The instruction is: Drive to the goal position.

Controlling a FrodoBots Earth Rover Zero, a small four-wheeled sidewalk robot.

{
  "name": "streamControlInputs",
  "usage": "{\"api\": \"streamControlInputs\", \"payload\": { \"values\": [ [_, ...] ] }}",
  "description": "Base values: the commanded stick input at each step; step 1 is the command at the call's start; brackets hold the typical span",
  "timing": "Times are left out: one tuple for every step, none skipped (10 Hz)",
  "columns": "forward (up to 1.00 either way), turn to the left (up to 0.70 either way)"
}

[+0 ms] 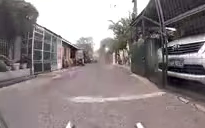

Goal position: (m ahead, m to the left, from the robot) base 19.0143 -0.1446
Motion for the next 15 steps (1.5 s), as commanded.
{"api": "streamControlInputs", "payload": {
  "values": [
    [0.98, 0.00],
    [0.97, 0.00],
    [0.97, 0.00],
    [0.97, 0.00],
    [0.97, 0.00],
    [0.96, 0.00],
    [0.96, 0.00],
    [0.96, 0.00],
    [0.95, 0.00],
    [0.95, 0.00],
    [0.95, 0.00],
    [0.95, 0.00],
    [0.95, 0.00],
    [0.92, 0.00],
    [0.87, 0.00]
  ]
}}
